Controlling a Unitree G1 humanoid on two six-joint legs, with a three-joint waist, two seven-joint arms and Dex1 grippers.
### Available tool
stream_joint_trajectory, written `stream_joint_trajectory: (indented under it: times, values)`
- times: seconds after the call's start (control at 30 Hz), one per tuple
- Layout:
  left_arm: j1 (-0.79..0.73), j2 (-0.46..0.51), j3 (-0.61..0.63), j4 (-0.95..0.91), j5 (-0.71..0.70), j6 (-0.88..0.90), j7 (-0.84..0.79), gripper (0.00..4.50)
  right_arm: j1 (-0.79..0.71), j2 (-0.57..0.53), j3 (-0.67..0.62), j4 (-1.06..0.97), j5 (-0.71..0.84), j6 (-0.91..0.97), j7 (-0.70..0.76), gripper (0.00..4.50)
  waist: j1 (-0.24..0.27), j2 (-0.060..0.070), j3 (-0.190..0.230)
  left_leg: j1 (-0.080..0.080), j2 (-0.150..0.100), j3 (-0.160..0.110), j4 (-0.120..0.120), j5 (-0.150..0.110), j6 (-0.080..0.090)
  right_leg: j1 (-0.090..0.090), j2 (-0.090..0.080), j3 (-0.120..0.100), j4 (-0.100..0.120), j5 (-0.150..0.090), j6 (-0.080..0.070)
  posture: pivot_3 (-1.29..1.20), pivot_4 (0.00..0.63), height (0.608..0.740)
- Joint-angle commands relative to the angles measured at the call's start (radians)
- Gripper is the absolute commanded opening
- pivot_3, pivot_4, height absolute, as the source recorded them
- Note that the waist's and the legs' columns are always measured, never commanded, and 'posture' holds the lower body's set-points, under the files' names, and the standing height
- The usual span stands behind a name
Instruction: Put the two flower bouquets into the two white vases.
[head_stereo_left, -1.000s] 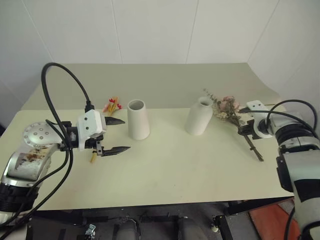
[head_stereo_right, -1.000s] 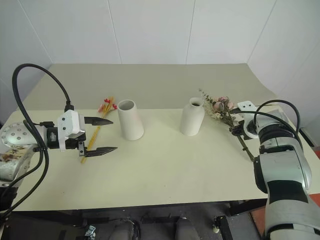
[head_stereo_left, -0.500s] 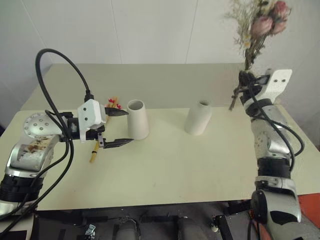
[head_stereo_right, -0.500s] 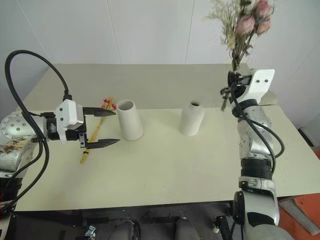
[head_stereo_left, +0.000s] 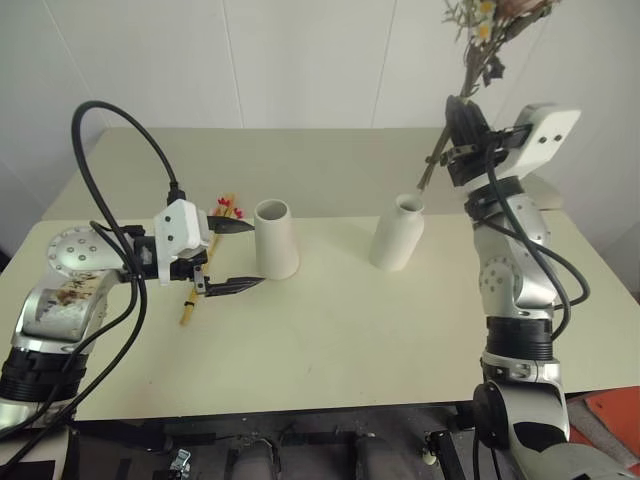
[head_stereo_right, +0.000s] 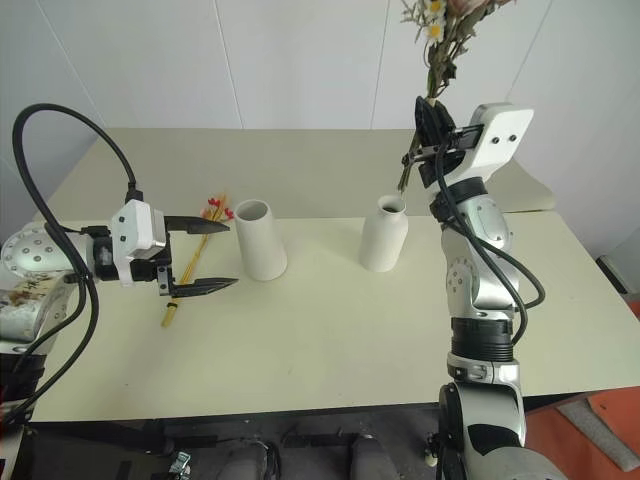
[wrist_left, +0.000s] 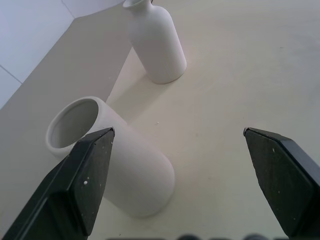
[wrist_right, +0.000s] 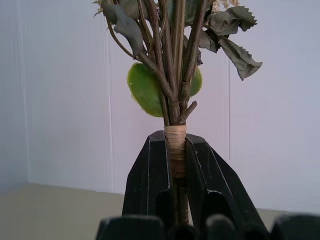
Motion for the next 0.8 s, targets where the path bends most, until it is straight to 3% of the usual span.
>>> stream_joint_trajectory:
  times: [0.03,0.33,0.57,0.73,0.8]
  values:
    - [0.008,0.03,0.055,-0.037,-0.016,-0.001,0.005,4.5,-0.043,0.001,-0.012,0.038,0.009,-0.035,0.022,0.18,0.0,0.0,0.0,0.0,0.0,0.0,0.0,0.0,0.0,0.0,0.0,0.0,0.0,0.0,0.0,0.0,0.15,0.74]
    - [0.015,0.042,0.06,-0.039,-0.016,0.007,0.008,4.5,-0.018,0.044,-0.001,0.109,-0.009,-0.063,0.04,0.18,0.0,0.0,0.0,0.0,0.0,0.0,0.0,0.0,0.0,0.0,0.0,0.0,0.0,0.0,0.0,0.0,0.15,0.74]
    - [0.016,0.027,0.07,-0.027,0.009,-0.003,0.057,4.5,0.04,0.073,0.0,0.003,0.005,-0.034,0.008,2.57,0.001,0.0,0.0,0.0,0.001,0.0,0.0,0.0,0.0,0.0,0.0,0.0,0.0,0.0,0.0,0.0,0.15,0.74]
    - [-0.103,-0.065,0.067,0.05,0.16,0.099,0.383,4.5,0.205,0.069,0.035,-0.232,0.002,0.09,-0.038,4.35,0.014,0.0,0.0,0.0,0.001,0.0,0.0,0.0,0.0,0.0,0.0,-0.001,0.0,0.0,0.0,0.0,0.15,0.74]
    - [-0.153,-0.09,0.067,0.084,0.2,0.2,0.49,4.5,0.253,0.036,0.055,-0.314,-0.028,0.183,-0.072,4.43,0.017,0.0,0.0,0.0,0.0,0.0,0.001,0.0,0.0,0.0,0.0,0.0,0.001,0.0,0.0,0.0,0.15,0.74]
